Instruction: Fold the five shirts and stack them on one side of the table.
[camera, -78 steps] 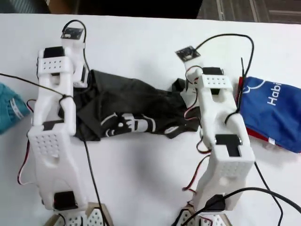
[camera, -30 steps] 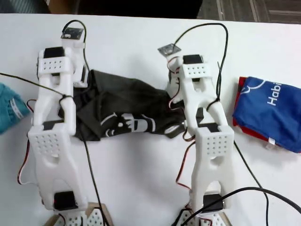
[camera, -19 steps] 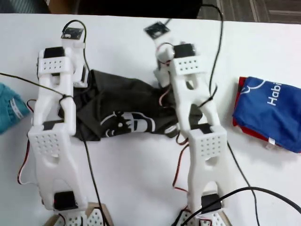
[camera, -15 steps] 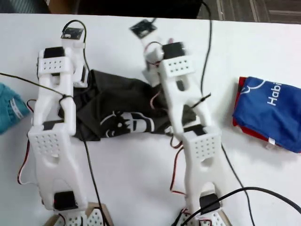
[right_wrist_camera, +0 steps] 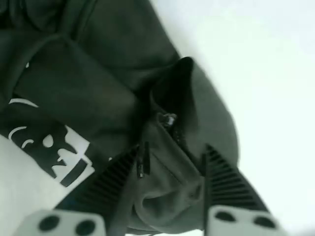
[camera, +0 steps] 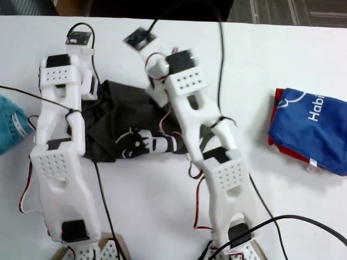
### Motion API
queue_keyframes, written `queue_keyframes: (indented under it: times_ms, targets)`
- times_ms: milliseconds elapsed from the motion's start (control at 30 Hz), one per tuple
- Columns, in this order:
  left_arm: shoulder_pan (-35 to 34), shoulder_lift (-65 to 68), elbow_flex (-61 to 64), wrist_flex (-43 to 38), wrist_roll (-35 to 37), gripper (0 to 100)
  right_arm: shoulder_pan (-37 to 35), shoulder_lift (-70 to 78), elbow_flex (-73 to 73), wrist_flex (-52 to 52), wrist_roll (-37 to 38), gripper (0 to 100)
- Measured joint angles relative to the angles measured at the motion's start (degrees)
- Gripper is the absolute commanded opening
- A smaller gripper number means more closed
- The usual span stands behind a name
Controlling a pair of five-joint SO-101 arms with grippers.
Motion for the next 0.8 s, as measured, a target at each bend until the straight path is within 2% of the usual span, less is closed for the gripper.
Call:
queue_keyframes:
  times_ms: [333, 533, 800]
  targets:
    - [0.18, 0.00, 0.00, 0.00, 0.00, 23, 8.97, 1.76, -1.14, -1.93, 0.00, 22.1]
    - [0.18, 0.00, 0.00, 0.00, 0.00, 23, 7.82, 5.80, -1.23, -5.80, 0.00, 22.1]
    - [0.18, 0.00, 0.00, 0.00, 0.00, 23, 2.46, 6.42, -1.23, -10.37, 0.00, 22.1]
